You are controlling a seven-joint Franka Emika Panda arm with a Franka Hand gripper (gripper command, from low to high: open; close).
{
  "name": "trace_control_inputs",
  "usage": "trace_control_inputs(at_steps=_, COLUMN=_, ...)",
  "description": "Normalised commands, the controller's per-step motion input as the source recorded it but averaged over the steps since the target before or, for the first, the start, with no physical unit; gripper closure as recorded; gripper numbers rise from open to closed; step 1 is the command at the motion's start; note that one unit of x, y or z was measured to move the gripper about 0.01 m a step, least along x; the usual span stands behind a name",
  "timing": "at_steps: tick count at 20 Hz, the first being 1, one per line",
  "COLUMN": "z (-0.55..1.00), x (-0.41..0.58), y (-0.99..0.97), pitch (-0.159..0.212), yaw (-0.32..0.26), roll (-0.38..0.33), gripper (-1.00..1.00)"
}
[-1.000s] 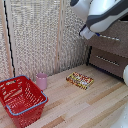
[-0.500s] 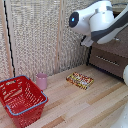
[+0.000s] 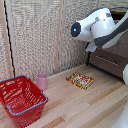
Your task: Transport the gripper mindfully toward the orange-red bowl and clasp it to elevate with ease. Ensure your robot's arm aligns efficiently with the top drawer's opening. Carefully slide the orange-red bowl into the designated spot with precision. After confirmation, withdraw the gripper gently. Close the drawer smoothly by transitioning the gripper to its handle.
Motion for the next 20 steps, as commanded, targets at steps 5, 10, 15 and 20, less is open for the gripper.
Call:
trace_control_inputs(at_steps=5, z=0.1, x=0.251, y=-0.38, pitch=0.101, yaw=0.064, roll=0.002, gripper=1.0)
trace_control_inputs(at_steps=10, z=0.17, x=0.159, y=-0.29, pitch=0.054, yaw=0.034, roll=0.063, gripper=1.0)
trace_control_inputs(at_steps=15, z=0.18, x=0.017, y=-0.09, pitch=0.048, yaw=-0.023, roll=0.068, gripper=1.0)
trace_control_inputs(at_steps=20, z=0.18, x=0.031, y=-0.07, pitch=0.089, yaw=-0.003, roll=0.028, gripper=1.0)
